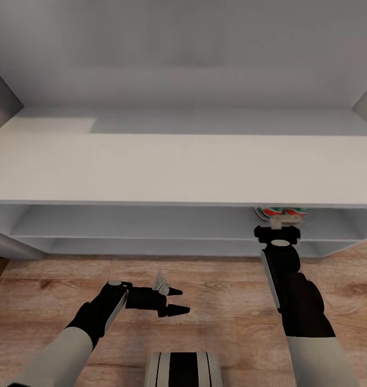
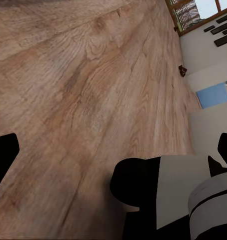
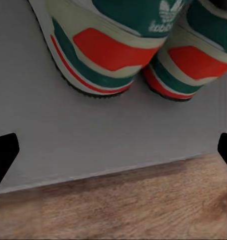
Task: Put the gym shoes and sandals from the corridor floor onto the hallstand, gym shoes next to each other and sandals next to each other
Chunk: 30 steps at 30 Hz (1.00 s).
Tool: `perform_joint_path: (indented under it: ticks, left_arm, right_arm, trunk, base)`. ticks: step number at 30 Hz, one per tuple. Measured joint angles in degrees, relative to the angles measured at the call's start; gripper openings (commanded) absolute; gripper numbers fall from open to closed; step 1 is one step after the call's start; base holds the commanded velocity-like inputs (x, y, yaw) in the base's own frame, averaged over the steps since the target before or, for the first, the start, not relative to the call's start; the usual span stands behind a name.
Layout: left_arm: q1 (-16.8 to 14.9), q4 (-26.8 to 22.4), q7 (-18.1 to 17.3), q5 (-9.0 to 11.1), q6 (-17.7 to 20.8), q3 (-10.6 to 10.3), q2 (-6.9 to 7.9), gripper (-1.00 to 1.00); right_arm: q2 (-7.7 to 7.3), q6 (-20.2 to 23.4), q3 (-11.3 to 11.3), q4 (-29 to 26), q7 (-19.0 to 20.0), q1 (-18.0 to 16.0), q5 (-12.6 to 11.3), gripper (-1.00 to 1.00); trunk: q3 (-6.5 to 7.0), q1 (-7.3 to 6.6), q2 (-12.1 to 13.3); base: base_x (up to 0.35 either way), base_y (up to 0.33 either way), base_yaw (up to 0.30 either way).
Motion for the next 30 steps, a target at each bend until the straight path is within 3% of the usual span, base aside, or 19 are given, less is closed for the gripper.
perform_joint_path:
  ticks: [23,30]
  left_arm:
    - [0.0,0.0,0.01,0.0,0.0,0.0,0.0,1.0]
    - [0.01,0.0,0.02,0.0,0.0,0.06,0.0,1.0]
  right_arm:
    - [-0.02,0.0,0.0,0.0,0.03,0.0,0.0,1.0]
    - [-0.02,0.0,0.0,0.0,0.03,0.0,0.0,1.0]
  trunk:
    - [0.0,0.0,0.0]
    - [0.0,-0.02,0.0]
  base:
    - [-0.333,0.0,0.0]
    - [-0.181,0.0,0.0]
